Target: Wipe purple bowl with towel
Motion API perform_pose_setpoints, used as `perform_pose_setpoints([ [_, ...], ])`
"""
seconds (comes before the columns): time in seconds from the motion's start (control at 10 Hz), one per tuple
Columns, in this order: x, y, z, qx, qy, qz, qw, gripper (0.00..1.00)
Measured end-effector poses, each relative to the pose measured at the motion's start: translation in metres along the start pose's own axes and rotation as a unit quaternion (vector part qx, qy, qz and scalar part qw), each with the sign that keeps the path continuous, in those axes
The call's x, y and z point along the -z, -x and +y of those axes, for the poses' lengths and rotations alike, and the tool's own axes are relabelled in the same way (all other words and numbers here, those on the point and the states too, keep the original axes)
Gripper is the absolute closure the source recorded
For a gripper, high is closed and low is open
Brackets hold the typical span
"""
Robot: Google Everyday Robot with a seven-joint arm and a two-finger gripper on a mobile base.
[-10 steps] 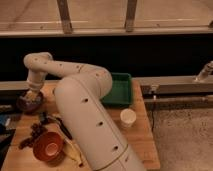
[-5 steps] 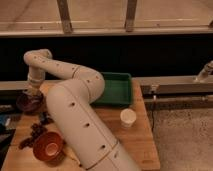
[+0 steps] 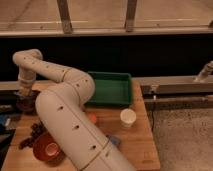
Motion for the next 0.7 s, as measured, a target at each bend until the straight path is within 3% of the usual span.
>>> perform_pose_setpoints([
  [0.1,0.000,0.007,0.017,0.017,0.005,0.000,0.9998,1.00],
  [0.3,0.006,0.001,0.035,0.022,0.006,-0.004,0.9997,1.00],
  [0.7,0.020,-0.042,0.055,-0.023,-0.014,0.007,0.9996,1.00],
])
